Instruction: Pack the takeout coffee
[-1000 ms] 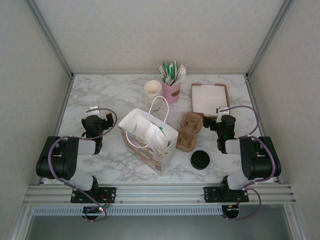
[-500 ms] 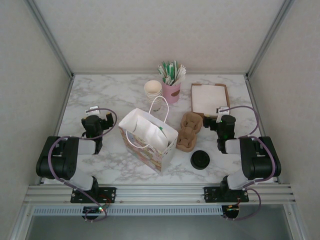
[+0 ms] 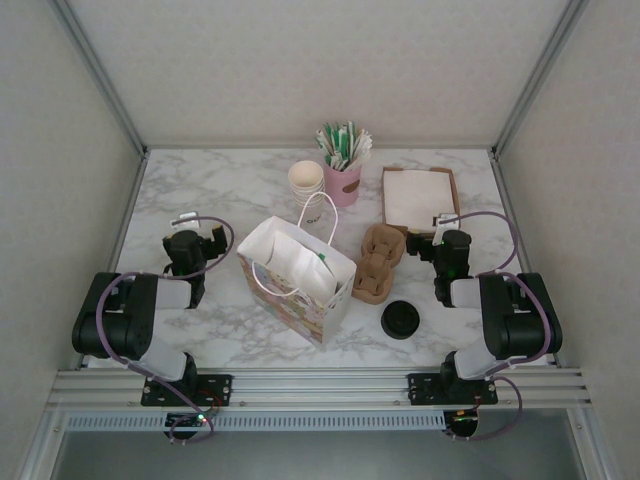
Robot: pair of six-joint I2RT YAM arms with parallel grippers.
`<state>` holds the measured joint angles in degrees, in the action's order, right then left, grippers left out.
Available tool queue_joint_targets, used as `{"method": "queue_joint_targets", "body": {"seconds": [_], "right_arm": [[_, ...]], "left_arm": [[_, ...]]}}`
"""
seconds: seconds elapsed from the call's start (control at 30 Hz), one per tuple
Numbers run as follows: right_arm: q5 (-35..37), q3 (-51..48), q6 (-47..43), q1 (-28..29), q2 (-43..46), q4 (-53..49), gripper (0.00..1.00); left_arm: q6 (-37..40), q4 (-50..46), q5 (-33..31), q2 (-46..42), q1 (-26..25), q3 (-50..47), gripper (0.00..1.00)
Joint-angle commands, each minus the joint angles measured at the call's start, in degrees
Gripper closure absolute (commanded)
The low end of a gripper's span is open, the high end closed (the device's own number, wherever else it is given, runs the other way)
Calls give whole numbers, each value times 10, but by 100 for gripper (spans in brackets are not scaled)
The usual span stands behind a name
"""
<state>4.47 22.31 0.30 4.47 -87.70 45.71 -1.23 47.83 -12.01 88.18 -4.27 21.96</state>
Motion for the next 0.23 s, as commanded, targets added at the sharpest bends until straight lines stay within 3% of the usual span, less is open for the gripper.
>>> {"method": "queue_joint_targets", "body": {"seconds": [0.0,0.2], "right_arm": [[5,4,6,-3,-6,14,1],[6,4,6,-3,-5,16,1]], "left_arm": [[3,14,9,-1,6,7,0],[3,14,10,-1,6,6,0]]}}
